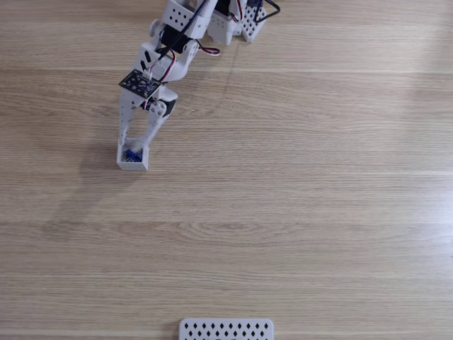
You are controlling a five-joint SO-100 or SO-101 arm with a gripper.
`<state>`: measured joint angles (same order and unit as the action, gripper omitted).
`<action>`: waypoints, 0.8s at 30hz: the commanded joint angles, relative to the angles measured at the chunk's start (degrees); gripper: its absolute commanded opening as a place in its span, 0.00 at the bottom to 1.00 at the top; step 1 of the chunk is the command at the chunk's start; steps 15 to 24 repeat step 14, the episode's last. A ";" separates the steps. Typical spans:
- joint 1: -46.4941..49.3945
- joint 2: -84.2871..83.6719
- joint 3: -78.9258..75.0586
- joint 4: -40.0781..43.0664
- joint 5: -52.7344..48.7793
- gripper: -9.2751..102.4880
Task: Grasp a peg and put it in the crate.
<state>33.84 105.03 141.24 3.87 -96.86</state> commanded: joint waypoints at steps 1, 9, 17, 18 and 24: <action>-0.18 4.66 -5.36 -1.05 0.35 0.08; -0.35 4.75 -5.36 -1.05 0.00 0.07; -0.35 4.75 -5.36 -1.05 -0.09 0.07; -0.35 4.75 -5.36 -1.05 -0.09 0.07; -0.35 4.75 -5.36 -1.05 -0.09 0.07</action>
